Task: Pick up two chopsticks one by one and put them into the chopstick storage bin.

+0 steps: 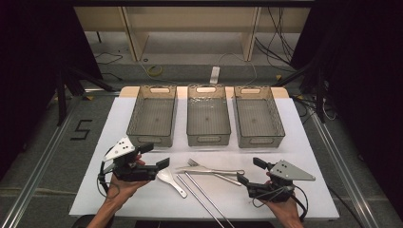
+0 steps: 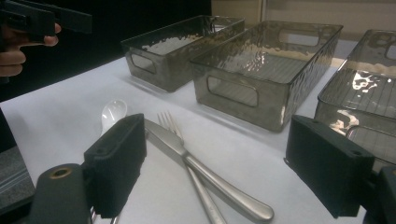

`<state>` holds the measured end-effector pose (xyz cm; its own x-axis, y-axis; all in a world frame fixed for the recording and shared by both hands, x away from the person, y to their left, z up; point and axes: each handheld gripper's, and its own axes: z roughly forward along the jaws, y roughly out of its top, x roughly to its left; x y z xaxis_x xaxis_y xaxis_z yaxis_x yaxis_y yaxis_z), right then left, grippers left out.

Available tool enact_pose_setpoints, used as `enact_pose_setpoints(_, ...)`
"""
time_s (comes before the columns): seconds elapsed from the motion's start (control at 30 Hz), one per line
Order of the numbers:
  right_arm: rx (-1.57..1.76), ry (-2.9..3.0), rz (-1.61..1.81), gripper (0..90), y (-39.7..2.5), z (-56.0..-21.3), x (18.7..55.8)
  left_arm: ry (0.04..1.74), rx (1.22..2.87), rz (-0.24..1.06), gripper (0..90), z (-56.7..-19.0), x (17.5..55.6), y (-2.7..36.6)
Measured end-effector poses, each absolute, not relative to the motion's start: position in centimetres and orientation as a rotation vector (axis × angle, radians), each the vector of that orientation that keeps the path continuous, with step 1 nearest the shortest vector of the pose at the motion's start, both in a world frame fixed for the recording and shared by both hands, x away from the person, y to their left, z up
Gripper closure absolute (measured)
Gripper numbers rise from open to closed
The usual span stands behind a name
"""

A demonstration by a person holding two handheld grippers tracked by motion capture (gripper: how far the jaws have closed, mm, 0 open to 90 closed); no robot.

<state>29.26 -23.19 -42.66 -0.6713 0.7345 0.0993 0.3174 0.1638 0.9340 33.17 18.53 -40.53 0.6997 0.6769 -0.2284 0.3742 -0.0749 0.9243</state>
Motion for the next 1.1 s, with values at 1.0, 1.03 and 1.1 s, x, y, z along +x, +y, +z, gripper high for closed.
enact_pose_setpoints(1.0,0.818,2.723,0.817,36.7,-14.8,-41.4,30.8,0.855,1.698,0.319,12.0,-40.6,33.2,18.4)
enact_pose_setpoints(1.03,0.801,2.751,0.780,37.9,-14.3,-41.7,30.8,0.851,1.704,0.323,12.0,-40.6,33.2,18.4)
enact_pose_setpoints(1.1,0.787,2.771,0.751,39.0,-13.8,-42.0,30.8,0.849,1.705,0.322,12.0,-40.5,33.2,18.4)
